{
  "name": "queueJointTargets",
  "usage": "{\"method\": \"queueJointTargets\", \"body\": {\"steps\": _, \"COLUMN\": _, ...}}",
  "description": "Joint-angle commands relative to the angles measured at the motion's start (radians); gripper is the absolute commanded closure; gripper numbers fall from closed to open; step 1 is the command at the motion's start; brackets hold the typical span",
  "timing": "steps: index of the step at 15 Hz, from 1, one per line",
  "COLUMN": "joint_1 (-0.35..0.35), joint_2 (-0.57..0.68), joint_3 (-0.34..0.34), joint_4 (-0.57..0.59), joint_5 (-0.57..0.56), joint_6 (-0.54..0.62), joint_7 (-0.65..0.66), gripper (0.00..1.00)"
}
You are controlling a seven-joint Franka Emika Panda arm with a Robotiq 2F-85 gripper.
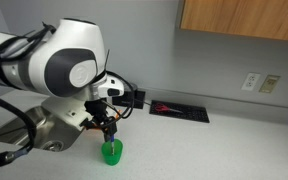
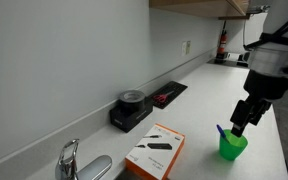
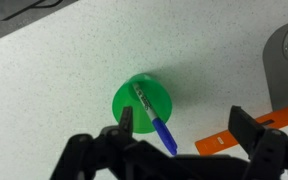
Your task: Take the pen out of the cup and put it on the counter
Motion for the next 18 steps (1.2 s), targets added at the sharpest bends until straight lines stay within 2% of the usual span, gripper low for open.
{"method": "queueJointTargets", "body": {"steps": 1, "joint_1": -0.013, "joint_2": 0.149, "joint_3": -0.009, "joint_4": 0.071, "joint_5": -0.013, "joint_6": 0.075, "joint_7": 0.046, "gripper": 0.0}}
{"method": "queueJointTargets", "body": {"steps": 6, "joint_1": -0.012, "joint_2": 0.283, "joint_3": -0.015, "joint_4": 0.142, "joint_5": -0.048, "joint_6": 0.132, "joint_7": 0.132, "gripper": 0.0}}
{"method": "queueJointTargets", "body": {"steps": 10, "joint_1": -0.001, "joint_2": 0.346, "joint_3": -0.028, "joint_4": 0.186, "joint_5": -0.095, "joint_6": 0.128, "joint_7": 0.202, "gripper": 0.02}}
{"method": "queueJointTargets", "body": {"steps": 11, "joint_1": 0.003, "joint_2": 0.35, "joint_3": -0.032, "joint_4": 0.192, "joint_5": -0.106, "joint_6": 0.116, "joint_7": 0.214, "gripper": 0.18}}
{"method": "queueJointTargets", "body": {"steps": 12, "joint_1": 0.005, "joint_2": 0.344, "joint_3": -0.035, "joint_4": 0.191, "joint_5": -0.122, "joint_6": 0.101, "joint_7": 0.233, "gripper": 0.27}}
{"method": "queueJointTargets", "body": {"steps": 18, "joint_1": 0.011, "joint_2": 0.234, "joint_3": -0.045, "joint_4": 0.14, "joint_5": -0.108, "joint_6": 0.052, "joint_7": 0.2, "gripper": 0.74}}
